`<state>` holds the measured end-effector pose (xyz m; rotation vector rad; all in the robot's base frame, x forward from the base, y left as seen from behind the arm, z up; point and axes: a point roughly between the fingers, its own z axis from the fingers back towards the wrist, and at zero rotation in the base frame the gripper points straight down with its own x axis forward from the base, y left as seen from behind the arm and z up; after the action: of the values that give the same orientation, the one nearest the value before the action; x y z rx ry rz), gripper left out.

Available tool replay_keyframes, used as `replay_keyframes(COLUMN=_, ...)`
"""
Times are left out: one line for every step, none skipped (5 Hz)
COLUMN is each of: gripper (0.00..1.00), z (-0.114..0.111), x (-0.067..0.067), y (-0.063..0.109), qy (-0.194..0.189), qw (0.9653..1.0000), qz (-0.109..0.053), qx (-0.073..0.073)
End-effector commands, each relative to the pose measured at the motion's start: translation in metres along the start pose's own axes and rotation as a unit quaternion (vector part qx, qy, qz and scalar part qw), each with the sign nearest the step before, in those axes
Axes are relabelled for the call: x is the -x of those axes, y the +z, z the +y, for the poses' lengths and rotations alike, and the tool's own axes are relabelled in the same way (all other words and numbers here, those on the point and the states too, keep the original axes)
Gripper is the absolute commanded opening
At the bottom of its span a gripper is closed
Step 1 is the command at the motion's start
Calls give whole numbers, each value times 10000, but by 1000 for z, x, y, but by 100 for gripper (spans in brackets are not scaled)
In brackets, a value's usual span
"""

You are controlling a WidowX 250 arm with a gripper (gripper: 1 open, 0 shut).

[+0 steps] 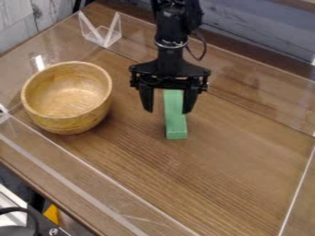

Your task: Put the green block in the brown bowl

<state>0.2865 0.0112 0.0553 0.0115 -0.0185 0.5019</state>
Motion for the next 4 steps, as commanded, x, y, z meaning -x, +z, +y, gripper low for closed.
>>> replay_keyframes(gripper=100, z=-6, x=-8, y=14, qy=-68, qw=9997, qz=-203, qx=115)
replay_keyframes(gripper=100, z=-8, x=-9, y=8, qy=-27, qw=9998, qz=-179, qx=113)
replay_keyframes(gripper=100, z=-10, x=-10, y=2, qy=16, qw=9998, qz=-155, qx=110)
replay_keyframes(gripper=100, z=-12, x=-10, y=-3, qy=56, qw=9998, qz=-135, qx=109)
